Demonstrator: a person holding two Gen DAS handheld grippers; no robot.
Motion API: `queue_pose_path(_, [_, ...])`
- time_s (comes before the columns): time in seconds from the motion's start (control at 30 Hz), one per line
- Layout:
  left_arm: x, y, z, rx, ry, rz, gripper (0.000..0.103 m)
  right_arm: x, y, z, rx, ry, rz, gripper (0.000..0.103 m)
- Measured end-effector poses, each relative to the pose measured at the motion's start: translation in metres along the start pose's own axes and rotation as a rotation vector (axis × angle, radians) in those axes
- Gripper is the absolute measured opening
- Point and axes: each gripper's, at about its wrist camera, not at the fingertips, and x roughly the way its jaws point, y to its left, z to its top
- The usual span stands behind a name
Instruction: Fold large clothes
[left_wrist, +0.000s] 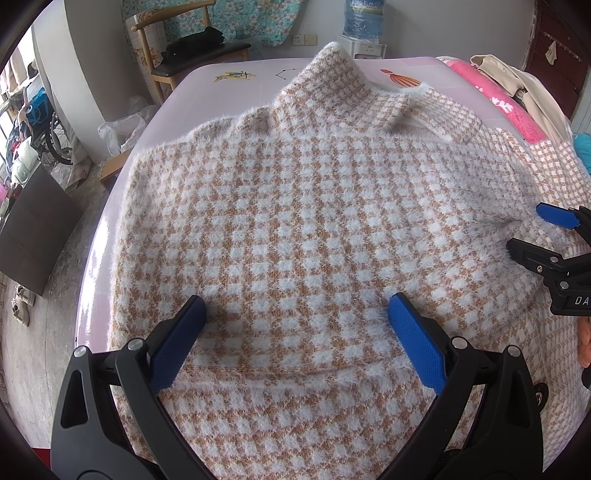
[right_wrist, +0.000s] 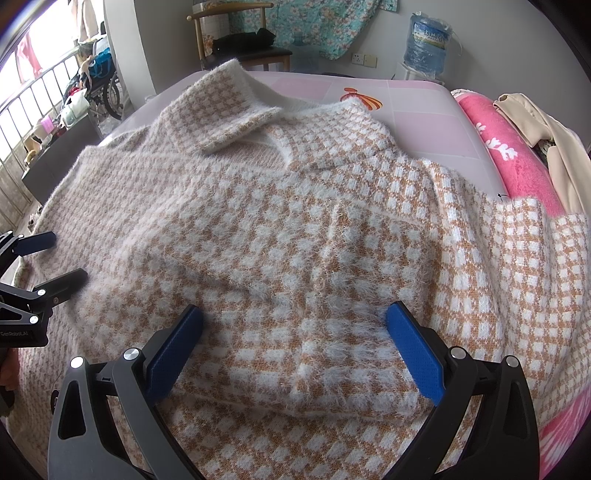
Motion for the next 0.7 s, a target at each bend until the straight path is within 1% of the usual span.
queue_pose_path(0.27, [0.000,0.000,0.000,0.000,0.000,0.000,0.096,-0.002,0.001,-0.002,-0.007,-0.022,0.000,0.097])
queue_pose_path(0.37, [0.001,0.000,0.000,-0.001,-0.001,0.000,0.096,-0.008,-0.002,-0.002,-0.010,0.000,0.028,0.097])
queue_pose_path(0.4, [0.001,0.000,-0.001,-0.001,-0.002,0.000,0.096,-0.013,-0.004,-0.002,-0.002,-0.002,0.046,0.097])
queue_pose_path(0.43, [0.001,0.000,-0.001,-0.001,-0.002,0.000,0.096,-0.024,-0.009,-0.002,0.021,-0.025,0.070,0.097])
queue_pose_path(0.53, [0.002,0.001,-0.002,-0.003,-0.005,0.000,0.096,-0.053,-0.026,-0.003,0.079,-0.086,0.090,0.097])
queue_pose_path(0.6, [0.002,0.001,-0.002,-0.002,-0.004,-0.001,0.096,-0.072,-0.042,-0.003,0.119,-0.119,0.086,0.097])
queue_pose_path(0.7, [0.002,0.001,-0.002,-0.003,-0.001,0.000,0.096,-0.096,-0.077,-0.007,0.192,-0.158,0.064,0.097])
